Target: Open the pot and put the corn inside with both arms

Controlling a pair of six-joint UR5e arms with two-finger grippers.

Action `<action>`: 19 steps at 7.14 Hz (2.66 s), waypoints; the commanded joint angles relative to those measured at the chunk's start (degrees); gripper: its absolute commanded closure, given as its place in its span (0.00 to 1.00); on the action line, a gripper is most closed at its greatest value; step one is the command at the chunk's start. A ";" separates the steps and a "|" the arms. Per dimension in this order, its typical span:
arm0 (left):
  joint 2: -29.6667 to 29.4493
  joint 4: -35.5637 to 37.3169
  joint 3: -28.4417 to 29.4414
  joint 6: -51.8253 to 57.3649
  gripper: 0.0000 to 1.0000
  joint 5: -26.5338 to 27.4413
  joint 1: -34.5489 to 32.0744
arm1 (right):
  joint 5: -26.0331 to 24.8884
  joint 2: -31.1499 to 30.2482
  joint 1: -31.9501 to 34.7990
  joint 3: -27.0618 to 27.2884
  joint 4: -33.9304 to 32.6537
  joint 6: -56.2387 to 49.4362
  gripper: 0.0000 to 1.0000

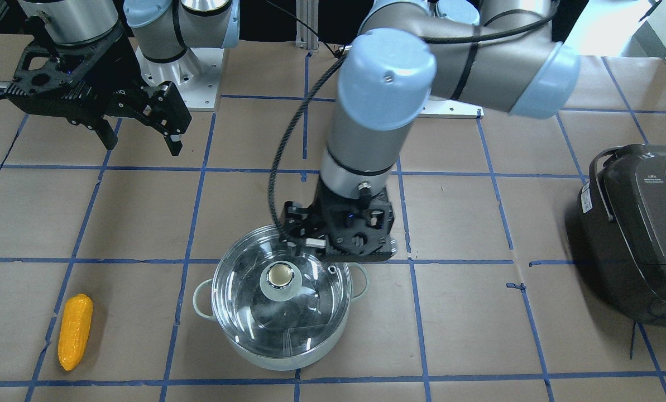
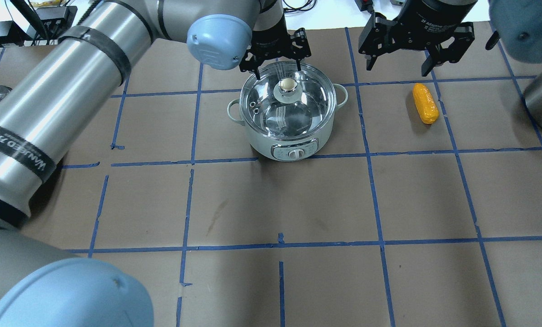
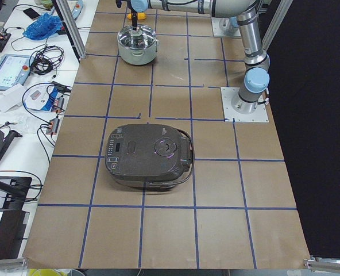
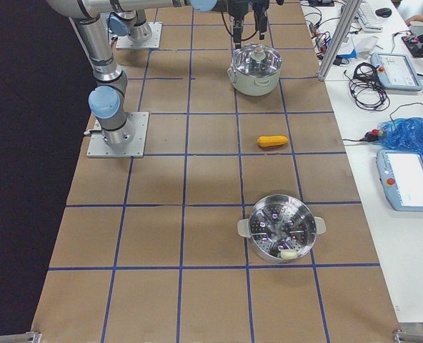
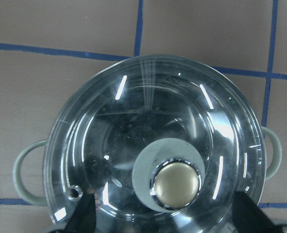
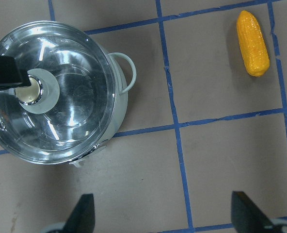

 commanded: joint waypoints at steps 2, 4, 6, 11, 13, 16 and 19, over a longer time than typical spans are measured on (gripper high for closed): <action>-1.54 1.17 -1.75 -0.64 0.00 -0.03 -0.65 | 0.00 -0.07 0.17 0.01 0.01 -0.03 0.00; -1.54 1.17 -2.11 -0.64 0.06 0.14 -0.65 | 0.00 -0.07 0.17 0.01 0.01 -0.03 0.00; -1.54 1.09 -2.11 -0.21 0.39 0.05 -0.65 | 0.00 -0.15 0.25 0.10 0.10 -0.03 0.00; 1.69 0.30 -0.89 0.06 0.86 0.58 -0.56 | -0.09 -0.15 0.70 0.71 0.10 -0.03 0.00; 7.49 -7.14 -0.61 10.60 0.85 1.19 4.32 | -0.09 -0.24 1.05 0.89 0.18 -0.12 0.00; 8.32 -9.11 -3.85 33.42 0.85 1.55 24.34 | -0.18 -0.24 1.31 0.37 0.45 -0.12 0.00; 4.11 8.56 -16.39 38.82 0.92 5.14 28.09 | -0.09 -0.24 1.40 0.10 0.36 -0.12 0.00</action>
